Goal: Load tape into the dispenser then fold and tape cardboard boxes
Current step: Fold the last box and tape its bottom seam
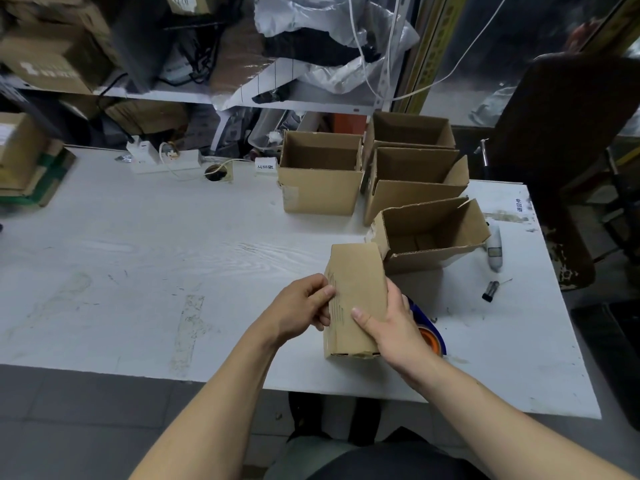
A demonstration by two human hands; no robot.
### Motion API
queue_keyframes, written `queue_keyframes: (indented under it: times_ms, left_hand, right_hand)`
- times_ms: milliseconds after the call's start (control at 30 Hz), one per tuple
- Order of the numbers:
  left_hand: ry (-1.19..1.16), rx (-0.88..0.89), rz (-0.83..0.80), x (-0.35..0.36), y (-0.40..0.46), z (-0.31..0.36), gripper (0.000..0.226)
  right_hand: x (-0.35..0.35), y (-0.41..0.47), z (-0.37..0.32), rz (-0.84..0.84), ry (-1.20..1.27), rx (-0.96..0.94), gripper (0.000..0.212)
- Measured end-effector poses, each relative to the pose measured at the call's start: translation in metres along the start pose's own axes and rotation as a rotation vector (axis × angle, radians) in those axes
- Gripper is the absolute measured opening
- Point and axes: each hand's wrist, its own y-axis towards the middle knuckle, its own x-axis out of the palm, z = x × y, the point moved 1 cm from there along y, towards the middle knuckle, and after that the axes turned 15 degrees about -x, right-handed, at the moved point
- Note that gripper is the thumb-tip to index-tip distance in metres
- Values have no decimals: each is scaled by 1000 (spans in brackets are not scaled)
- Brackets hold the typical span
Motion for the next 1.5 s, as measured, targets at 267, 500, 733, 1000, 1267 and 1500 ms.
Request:
queue_keyframes:
  times_ms: [267,500,733,1000,1267,1500]
  left_hand:
    - [207,-3,100,6,-12,-9,35]
    - [78,-64,-114,-1,-20,-19,26]
    - [124,-116,-30,3,-24,-8,24]
    - [136,-147,8,-3,-27,-12,36]
    - [-94,-128,68,-3,-16,-22,58]
    - [-187,-227,219,-21,-2,-44,112]
  right_hand:
    - [2,0,-3,21,-37,11,96]
    - [4,-3,-5,38,-18,11,90]
    - [3,-2,-9,63,34,28,87]
    - [8,-19,-6,83,107,9,77]
    - [-17,-18,-7,57,372,3,59]
    - [-12,-10,11,-72,722,112,60]
